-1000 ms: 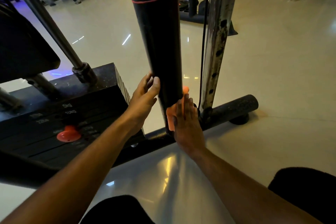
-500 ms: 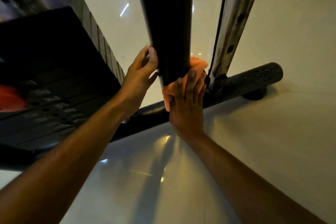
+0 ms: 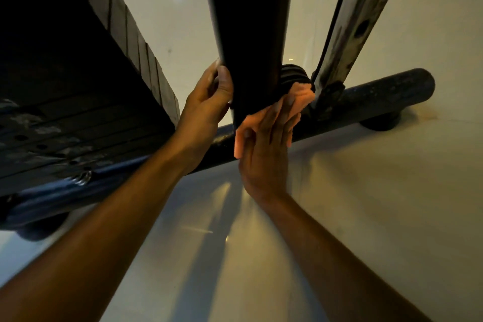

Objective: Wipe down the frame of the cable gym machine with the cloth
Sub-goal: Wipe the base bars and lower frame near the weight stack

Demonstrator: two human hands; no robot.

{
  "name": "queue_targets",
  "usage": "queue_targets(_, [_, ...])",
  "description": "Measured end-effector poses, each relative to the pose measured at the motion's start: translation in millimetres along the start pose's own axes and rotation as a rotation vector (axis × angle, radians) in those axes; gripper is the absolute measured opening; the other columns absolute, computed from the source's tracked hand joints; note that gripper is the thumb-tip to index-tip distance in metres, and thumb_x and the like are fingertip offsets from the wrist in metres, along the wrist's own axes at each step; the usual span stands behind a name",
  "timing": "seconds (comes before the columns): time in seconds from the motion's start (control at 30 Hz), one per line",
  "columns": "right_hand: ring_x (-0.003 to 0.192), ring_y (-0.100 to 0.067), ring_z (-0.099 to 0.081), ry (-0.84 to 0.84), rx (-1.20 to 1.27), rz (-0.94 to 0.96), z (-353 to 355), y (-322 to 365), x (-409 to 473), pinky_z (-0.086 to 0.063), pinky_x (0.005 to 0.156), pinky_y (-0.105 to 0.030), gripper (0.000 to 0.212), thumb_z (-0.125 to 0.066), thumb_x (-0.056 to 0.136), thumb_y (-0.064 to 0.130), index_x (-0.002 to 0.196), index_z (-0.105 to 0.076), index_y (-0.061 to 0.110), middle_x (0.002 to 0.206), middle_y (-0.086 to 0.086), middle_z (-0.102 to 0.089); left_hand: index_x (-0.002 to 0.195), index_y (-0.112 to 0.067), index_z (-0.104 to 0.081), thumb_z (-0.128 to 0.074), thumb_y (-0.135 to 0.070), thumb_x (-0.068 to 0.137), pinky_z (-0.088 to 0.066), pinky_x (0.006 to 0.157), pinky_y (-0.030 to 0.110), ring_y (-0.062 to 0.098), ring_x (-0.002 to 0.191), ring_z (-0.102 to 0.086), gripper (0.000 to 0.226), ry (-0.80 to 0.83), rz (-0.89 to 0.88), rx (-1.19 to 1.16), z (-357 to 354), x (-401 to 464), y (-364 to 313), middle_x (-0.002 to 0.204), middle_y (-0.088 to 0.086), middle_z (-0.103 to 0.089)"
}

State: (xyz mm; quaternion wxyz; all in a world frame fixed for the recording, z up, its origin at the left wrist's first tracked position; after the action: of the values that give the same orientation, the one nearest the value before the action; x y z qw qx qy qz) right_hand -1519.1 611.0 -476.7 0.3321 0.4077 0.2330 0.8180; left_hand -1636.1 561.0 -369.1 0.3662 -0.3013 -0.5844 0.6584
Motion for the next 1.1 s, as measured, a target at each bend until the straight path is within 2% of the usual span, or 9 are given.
queue_targets(0.13, [0.165, -0.046, 0.012, -0.178, 0.089, -0.043, -8, 15, 16, -0.014, 0.131, -0.070, 0.095, -0.046, 0.114, 0.049, 0.164, 0.033, 0.033, 0.180, -0.014, 0.008, 0.161, -0.030, -0.043, -0.031, -0.042, 0.118, -0.057, 0.095, 0.017, 0.001, 0.141, -0.055, 0.047, 0.027, 0.028, 0.009, -4, -1, 16, 0.154, -0.015, -0.058])
queue_targets(0.37, [0.163, -0.048, 0.016, 0.057, -0.239, 0.153, -30, -63, -31, -0.013, 0.130, -0.072, 0.088, -0.038, 0.117, 0.045, 0.168, 0.028, 0.018, 0.177, -0.022, -0.001, 0.163, -0.026, -0.042, -0.035, -0.038, 0.117, -0.055, 0.100, 0.018, -0.002, 0.141, -0.053, 0.048, 0.010, 0.017, 0.025, -5, -6, 42, 0.156, -0.013, -0.057])
queue_targets(0.5, [0.164, -0.049, 0.013, -0.054, 0.067, -0.190, -33, -34, -23, -0.009, 0.133, -0.067, 0.085, -0.024, 0.114, 0.058, 0.170, 0.014, 0.007, 0.179, -0.024, 0.008, 0.162, -0.022, -0.043, -0.034, -0.037, 0.118, -0.052, 0.115, 0.033, 0.002, 0.145, -0.052, 0.047, 0.044, -0.018, 0.060, -6, -3, 45, 0.156, -0.011, -0.057])
queue_targets(0.63, [0.165, -0.045, 0.016, -0.072, 0.135, -0.423, -49, -11, -23, -0.009, 0.134, -0.064, 0.107, -0.044, 0.104, 0.064, 0.170, 0.010, -0.001, 0.179, -0.022, 0.017, 0.161, -0.023, -0.042, -0.032, -0.036, 0.118, -0.049, 0.101, 0.011, -0.007, 0.139, -0.053, 0.046, 0.035, 0.003, 0.064, -8, -4, 46, 0.155, -0.015, -0.057])
queue_targets(0.7, [0.164, -0.050, 0.014, -0.027, 0.001, -0.298, -45, -23, -26, -0.008, 0.134, -0.065, 0.106, -0.042, 0.107, 0.062, 0.168, 0.016, -0.001, 0.178, -0.026, 0.014, 0.160, -0.021, -0.044, -0.031, -0.037, 0.119, -0.052, 0.107, 0.020, -0.002, 0.139, -0.055, 0.046, 0.033, 0.019, 0.058, -9, -4, 50, 0.153, -0.012, -0.059])
queue_targets(0.8, [0.161, -0.059, -0.008, 0.047, -0.224, 0.053, -26, -50, -27, -0.017, 0.129, -0.073, 0.091, -0.034, 0.115, 0.057, 0.167, 0.027, 0.013, 0.176, -0.033, -0.010, 0.158, -0.017, -0.048, -0.036, -0.042, 0.118, -0.049, 0.119, 0.046, 0.017, 0.143, -0.057, 0.049, 0.035, 0.067, 0.027, -13, -9, 59, 0.153, 0.002, -0.061])
queue_targets(0.87, [0.159, -0.060, -0.015, 0.073, -0.282, 0.114, -19, -57, -28, -0.022, 0.125, -0.076, 0.093, -0.041, 0.115, 0.051, 0.167, 0.027, 0.016, 0.175, -0.030, -0.012, 0.157, -0.017, -0.050, -0.036, -0.040, 0.118, -0.050, 0.118, 0.043, 0.016, 0.139, -0.060, 0.048, 0.020, 0.095, -0.005, -15, -12, 63, 0.149, 0.002, -0.064])
queue_targets(1.03, [0.166, -0.045, 0.013, -0.080, 0.053, -0.500, -47, -13, -25, -0.008, 0.132, -0.067, 0.085, -0.044, 0.116, 0.040, 0.171, 0.010, 0.006, 0.179, -0.020, 0.016, 0.160, -0.022, -0.045, -0.033, -0.039, 0.118, -0.053, 0.115, 0.037, 0.011, 0.140, -0.059, 0.046, 0.024, 0.093, -0.041, -20, -14, 64, 0.152, -0.003, -0.062])
queue_targets(1.1, [0.166, -0.045, 0.015, 0.009, -0.012, -0.485, -46, -19, -29, -0.005, 0.133, -0.067, 0.096, -0.054, 0.111, 0.043, 0.171, 0.010, 0.004, 0.179, -0.020, 0.018, 0.161, -0.023, -0.044, -0.033, -0.041, 0.118, -0.052, 0.116, 0.036, 0.010, 0.141, -0.057, 0.048, 0.004, 0.091, -0.034, -21, -15, 63, 0.154, -0.004, -0.060])
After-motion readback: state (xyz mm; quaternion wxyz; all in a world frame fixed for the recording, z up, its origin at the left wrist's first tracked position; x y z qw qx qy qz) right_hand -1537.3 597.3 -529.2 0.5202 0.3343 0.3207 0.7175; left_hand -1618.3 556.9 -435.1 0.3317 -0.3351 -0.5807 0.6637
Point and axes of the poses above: each hand's wrist, its own x-axis towards the middle knuckle, its own z-axis out of the back of the hand, y = z × x, the point moved 5 cm from there along x, towards the middle knuckle
